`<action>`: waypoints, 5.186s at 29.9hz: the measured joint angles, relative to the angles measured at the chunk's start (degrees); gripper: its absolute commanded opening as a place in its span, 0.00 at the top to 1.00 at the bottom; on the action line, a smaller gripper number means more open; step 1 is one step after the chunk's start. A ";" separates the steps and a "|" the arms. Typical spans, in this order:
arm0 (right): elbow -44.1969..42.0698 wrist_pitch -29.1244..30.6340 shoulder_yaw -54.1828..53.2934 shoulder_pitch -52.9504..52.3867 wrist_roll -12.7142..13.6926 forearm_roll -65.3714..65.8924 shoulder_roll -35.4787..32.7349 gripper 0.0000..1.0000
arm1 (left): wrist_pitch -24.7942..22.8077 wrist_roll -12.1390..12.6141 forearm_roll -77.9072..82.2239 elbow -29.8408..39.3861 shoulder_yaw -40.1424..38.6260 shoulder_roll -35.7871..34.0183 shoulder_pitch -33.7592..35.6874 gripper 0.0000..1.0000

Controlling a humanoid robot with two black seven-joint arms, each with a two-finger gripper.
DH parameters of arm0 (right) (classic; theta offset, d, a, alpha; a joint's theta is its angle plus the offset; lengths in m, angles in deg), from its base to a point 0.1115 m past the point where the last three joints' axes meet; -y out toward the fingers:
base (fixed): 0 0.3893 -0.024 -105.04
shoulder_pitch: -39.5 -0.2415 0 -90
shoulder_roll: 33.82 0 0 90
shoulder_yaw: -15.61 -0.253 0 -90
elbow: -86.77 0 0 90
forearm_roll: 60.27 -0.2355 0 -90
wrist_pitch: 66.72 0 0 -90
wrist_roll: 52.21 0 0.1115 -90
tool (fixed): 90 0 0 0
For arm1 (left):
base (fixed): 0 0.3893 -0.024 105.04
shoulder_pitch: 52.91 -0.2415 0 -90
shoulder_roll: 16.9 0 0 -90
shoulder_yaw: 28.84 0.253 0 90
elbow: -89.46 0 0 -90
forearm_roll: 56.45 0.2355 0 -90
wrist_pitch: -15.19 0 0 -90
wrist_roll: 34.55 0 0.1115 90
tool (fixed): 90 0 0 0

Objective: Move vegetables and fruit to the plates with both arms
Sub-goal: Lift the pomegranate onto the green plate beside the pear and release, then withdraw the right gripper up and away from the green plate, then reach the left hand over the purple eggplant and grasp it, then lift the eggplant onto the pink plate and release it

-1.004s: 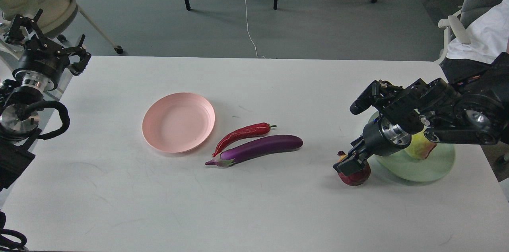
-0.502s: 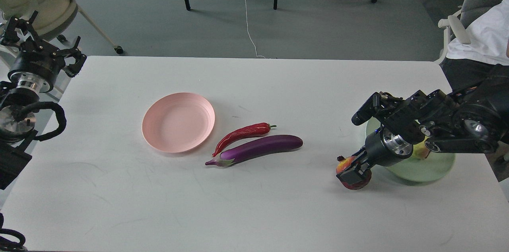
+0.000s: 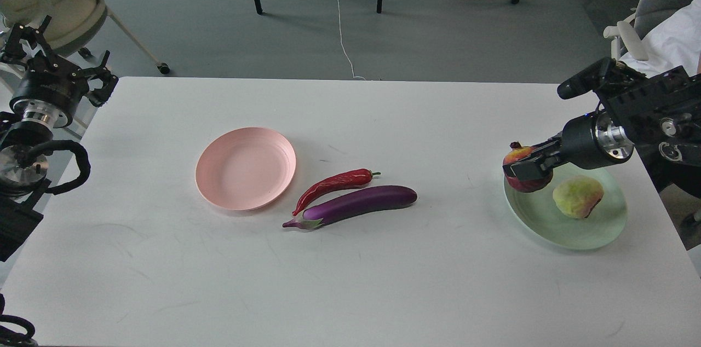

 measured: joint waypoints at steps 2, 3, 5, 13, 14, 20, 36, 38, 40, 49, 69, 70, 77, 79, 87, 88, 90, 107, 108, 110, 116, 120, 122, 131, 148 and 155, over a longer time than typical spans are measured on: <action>-0.36 -1.15 -0.47 2.35 0.01 0.04 -1.41 0.40 | 0.00 0.00 0.00 0.00 0.01 0.27 -0.13 0.02; -0.57 -1.93 -0.88 3.76 0.01 0.05 -1.79 0.40 | 0.00 0.01 0.00 0.03 0.05 0.40 -0.19 0.02; -1.10 -3.18 -1.69 6.30 0.02 0.06 -2.11 0.39 | 0.00 0.03 0.00 0.06 0.07 0.58 -0.24 0.02; -3.18 -3.93 -4.64 10.70 0.05 0.06 -1.45 0.25 | 0.00 0.18 0.01 0.10 0.09 0.15 -0.25 0.02; -3.56 -3.95 -4.74 10.98 0.09 0.06 -1.28 0.22 | 0.00 0.20 0.02 0.10 0.09 0.12 -0.24 0.02; -4.96 -4.04 -4.86 12.31 0.12 0.06 -0.54 0.10 | 0.00 0.27 0.03 0.10 0.09 0.08 -0.16 0.02; -5.36 -3.95 -18.39 12.92 0.12 -12.36 -4.91 0.04 | 0.00 0.67 0.96 0.79 0.25 0.42 0.77 0.02; -5.34 -3.91 -22.18 13.74 0.12 -15.45 -5.22 0.03 | 0.00 0.49 1.86 0.74 0.41 0.44 0.86 0.02; -5.44 -3.91 -26.67 14.81 0.12 -17.70 -5.78 0.03 | 0.00 0.18 2.39 0.61 0.48 0.60 1.15 0.02; -11.18 -2.92 -54.73 24.90 0.26 -29.24 -3.71 0.03 | 0.00 0.43 2.88 0.61 0.69 0.99 2.17 0.02; -16.52 -1.30 -90.71 52.14 -0.03 -65.82 3.27 0.02 | -0.01 0.61 32.13 19.21 8.17 -2.19 6.94 0.02; -16.53 -0.58 -92.54 53.91 -0.03 -66.21 3.29 0.02 | 0.00 0.54 35.22 21.37 8.18 -2.35 6.79 0.02; -16.64 8.70 -101.21 64.37 -0.23 -66.72 3.84 0.02 | -0.02 0.21 60.26 33.50 8.18 -1.91 6.31 0.02; -16.70 11.20 -102.66 66.79 -0.91 -66.74 3.91 0.02 | -0.01 0.18 67.93 36.87 8.17 -1.29 6.27 0.02; -16.68 17.78 -104.84 73.59 -4.36 -66.90 4.14 0.02 | -0.01 -0.09 101.02 44.47 11.11 3.53 6.46 0.08; -16.68 17.88 -104.93 73.91 -4.44 -66.90 4.14 0.02 | 0.01 -0.25 104.94 44.57 11.80 3.88 6.46 0.08; -16.68 17.97 -105.07 74.30 -4.54 -66.89 4.13 0.02 | 0.79 -1.21 113.10 44.68 13.68 4.65 6.46 0.08; -16.85 18.00 -106.38 75.12 -4.61 -66.91 3.98 0.02 | 10.31 -2.96 139.42 36.90 30.62 15.66 8.62 0.23; -16.87 18.00 -106.46 75.30 -4.62 -66.91 3.98 0.02 | 10.33 -2.94 139.51 36.42 31.05 15.90 8.53 0.24; -16.88 18.00 -106.58 75.60 -4.63 -66.91 3.97 0.02 | 10.75 -2.91 139.58 35.56 31.94 16.21 8.48 0.25; -16.88 18.00 -106.80 75.92 -4.72 -66.91 3.97 0.02 | 12.27 -2.71 139.60 33.25 32.89 16.46 8.36 0.32; -16.79 18.00 -107.35 75.92 -4.73 -66.91 4.12 0.02 | 12.33 -2.67 139.60 32.30 32.94 16.51 8.36 0.48; -16.79 18.00 -107.48 75.92 -4.73 -66.80 4.13 0.02 | 12.35 -2.72 139.60 32.19 32.95 16.52 8.35 0.55; -16.87 18.00 -107.66 75.95 -4.73 -66.73 4.15 0.02 | 12.36 -3.20 139.60 32.32 33.00 16.39 8.37 0.73; -16.98 18.00 -108.03 75.57 -4.68 -66.73 4.14 0.02 | 12.14 -5.45 117.67 39.23 29.05 -6.04 14.07 0.72; -17.09 18.00 -107.78 75.39 -4.64 -66.65 4.14 0.02 | 12.81 -9.11 117.91 25.55 30.83 -4.89 11.87 0.72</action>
